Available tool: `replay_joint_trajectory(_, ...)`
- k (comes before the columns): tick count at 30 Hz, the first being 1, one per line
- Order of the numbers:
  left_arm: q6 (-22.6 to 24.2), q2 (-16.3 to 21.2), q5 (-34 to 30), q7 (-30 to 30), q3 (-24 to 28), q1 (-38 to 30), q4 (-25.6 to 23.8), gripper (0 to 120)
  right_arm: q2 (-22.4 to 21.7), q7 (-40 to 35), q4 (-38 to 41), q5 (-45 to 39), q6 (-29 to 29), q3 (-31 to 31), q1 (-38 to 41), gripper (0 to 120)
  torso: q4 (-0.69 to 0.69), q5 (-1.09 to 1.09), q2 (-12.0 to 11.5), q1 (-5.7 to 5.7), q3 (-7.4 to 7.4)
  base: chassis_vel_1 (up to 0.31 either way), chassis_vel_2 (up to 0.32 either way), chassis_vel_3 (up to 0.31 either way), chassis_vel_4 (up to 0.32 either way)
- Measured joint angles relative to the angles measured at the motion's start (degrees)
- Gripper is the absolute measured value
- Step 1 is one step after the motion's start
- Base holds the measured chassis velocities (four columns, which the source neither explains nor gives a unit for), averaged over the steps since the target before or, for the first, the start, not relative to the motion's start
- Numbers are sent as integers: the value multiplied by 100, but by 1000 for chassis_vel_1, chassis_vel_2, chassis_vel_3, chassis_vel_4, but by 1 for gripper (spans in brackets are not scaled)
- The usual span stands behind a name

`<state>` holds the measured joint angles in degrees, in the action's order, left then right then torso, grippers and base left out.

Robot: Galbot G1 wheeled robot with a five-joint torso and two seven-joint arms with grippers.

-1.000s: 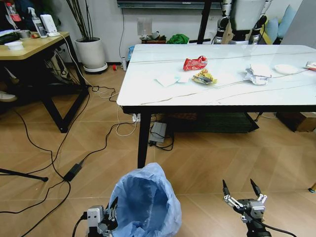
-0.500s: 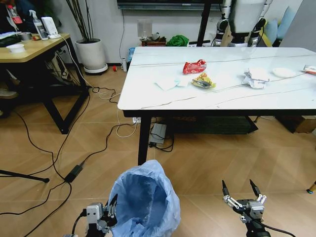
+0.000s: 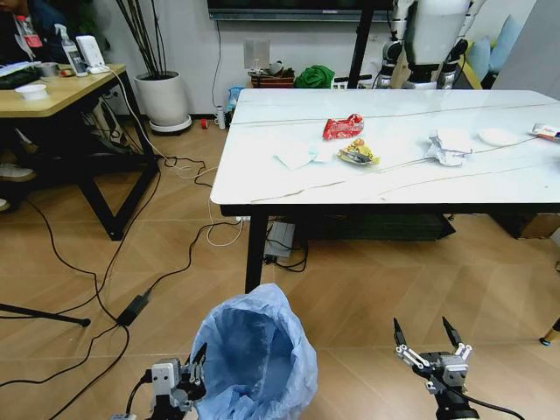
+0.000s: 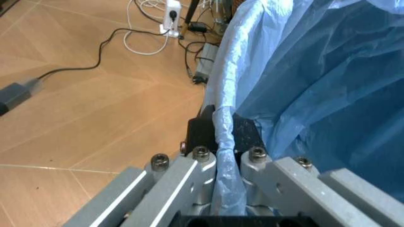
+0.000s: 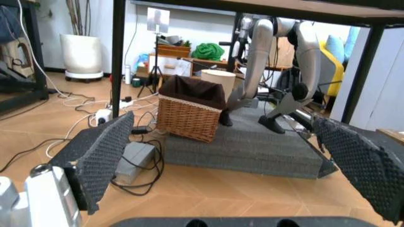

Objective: Pick up the trash bin and place the trash from the table into it.

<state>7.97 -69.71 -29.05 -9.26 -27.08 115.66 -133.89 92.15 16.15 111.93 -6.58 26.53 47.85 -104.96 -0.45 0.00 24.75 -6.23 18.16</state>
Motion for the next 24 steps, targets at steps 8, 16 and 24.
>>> replay_joint_trajectory(8, 28, -15, -61, -22, -38, -43, 7, 0, -2, -70, 0, -38, -58, 1, 51, 100, 0, 0, 187, -73, 112, 0, 0, 0, 0)
replay_joint_trajectory(16, 35, -37, -82, -34, -60, -54, 19, 0, -1, -71, -31, -39, -56, 1, 59, 100, 0, 0, 370, -140, 228, 0, 0, 0, 0)
replay_joint_trajectory(24, 42, -39, -30, -31, -70, -32, 24, 0, -2, -71, -63, -39, -33, -8, 56, 100, 0, 0, 561, -214, 345, 0, 0, 0, 0)
